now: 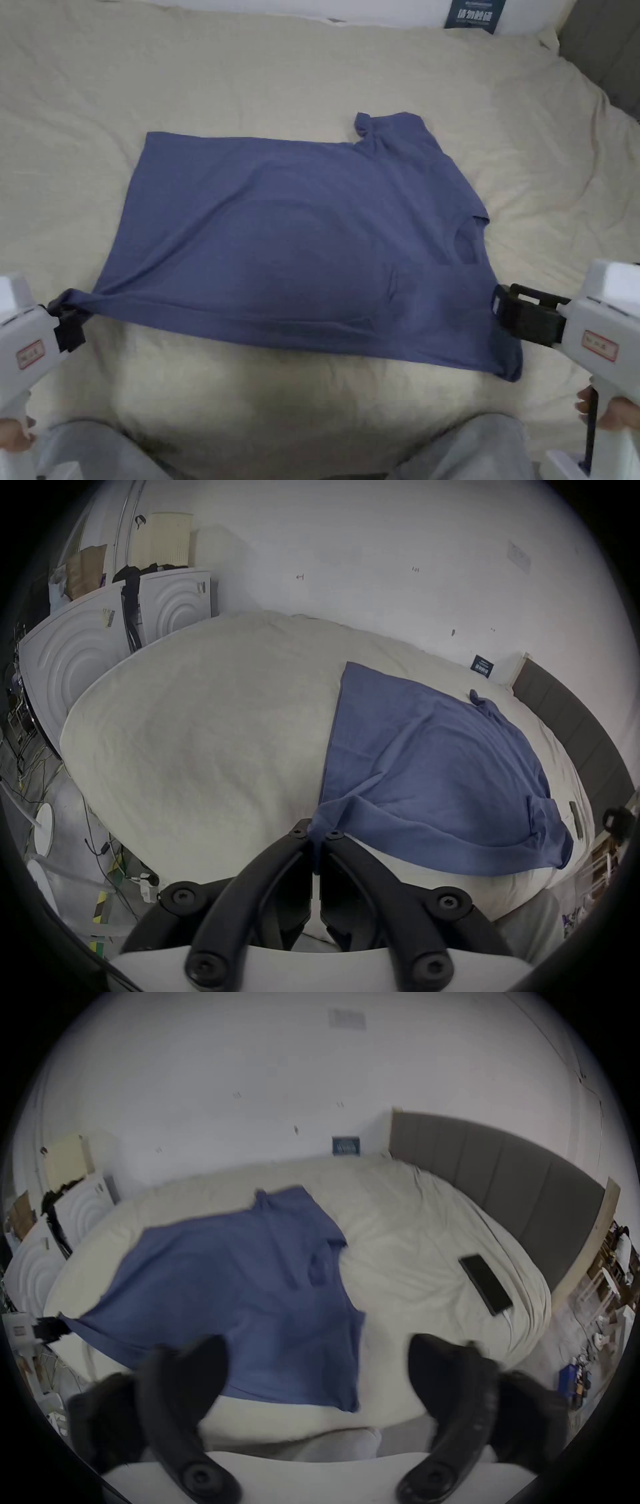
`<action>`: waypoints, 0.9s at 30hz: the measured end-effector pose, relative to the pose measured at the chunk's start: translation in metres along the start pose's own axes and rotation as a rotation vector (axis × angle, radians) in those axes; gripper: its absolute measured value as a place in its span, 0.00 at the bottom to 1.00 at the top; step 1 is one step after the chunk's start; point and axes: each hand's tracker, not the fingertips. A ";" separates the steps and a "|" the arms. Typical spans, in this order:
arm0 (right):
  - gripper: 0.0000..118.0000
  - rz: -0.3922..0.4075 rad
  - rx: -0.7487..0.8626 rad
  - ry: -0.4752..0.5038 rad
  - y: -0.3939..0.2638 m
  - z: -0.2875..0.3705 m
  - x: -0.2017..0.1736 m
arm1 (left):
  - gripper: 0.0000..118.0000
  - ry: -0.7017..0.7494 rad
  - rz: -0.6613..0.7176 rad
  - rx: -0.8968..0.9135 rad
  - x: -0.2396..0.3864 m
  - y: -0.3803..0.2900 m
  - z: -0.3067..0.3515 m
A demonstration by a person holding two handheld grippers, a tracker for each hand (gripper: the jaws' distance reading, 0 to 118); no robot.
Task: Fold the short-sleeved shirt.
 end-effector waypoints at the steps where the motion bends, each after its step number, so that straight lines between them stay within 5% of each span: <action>1: 0.96 -0.002 -0.001 -0.033 -0.005 -0.006 0.004 | 0.02 0.001 -0.007 0.006 0.002 0.000 0.002; 5: 1.00 0.092 -0.114 -0.066 -0.027 -0.041 0.018 | 0.02 0.007 -0.025 0.008 0.007 0.001 0.003; 9: 0.95 0.066 -0.229 -0.034 -0.048 -0.075 0.019 | 0.03 0.030 -0.039 -0.009 0.008 0.000 -0.001; 11: 0.67 0.077 -0.266 -0.014 -0.057 -0.087 0.017 | 0.03 0.041 -0.042 -0.016 0.008 0.000 -0.002; 12: 0.32 0.077 -0.259 -0.020 -0.060 -0.090 0.016 | 0.02 0.043 -0.042 -0.018 0.008 -0.001 -0.003; 13: 0.09 0.068 -0.271 -0.019 -0.062 -0.094 0.018 | 0.02 0.043 -0.042 -0.019 0.008 -0.001 -0.003; 14: 0.03 0.026 -0.292 -0.029 -0.063 -0.097 0.022 | 0.03 0.046 -0.044 -0.023 0.008 0.000 -0.003; 17: 0.02 -0.093 -0.305 0.063 -0.055 -0.081 0.030 | 0.03 0.060 -0.054 -0.035 0.008 0.002 -0.003; 20: 0.02 -0.089 -0.237 0.056 -0.032 -0.056 0.049 | 0.03 0.060 -0.046 -0.043 0.005 0.011 0.002; 23: 0.02 -0.206 -0.165 0.148 0.004 -0.025 0.060 | 0.03 0.042 -0.056 -0.042 0.009 0.029 0.008; 27: 0.02 -0.179 -0.086 0.203 0.050 -0.006 0.049 | 0.03 0.021 -0.062 -0.030 0.015 0.059 0.009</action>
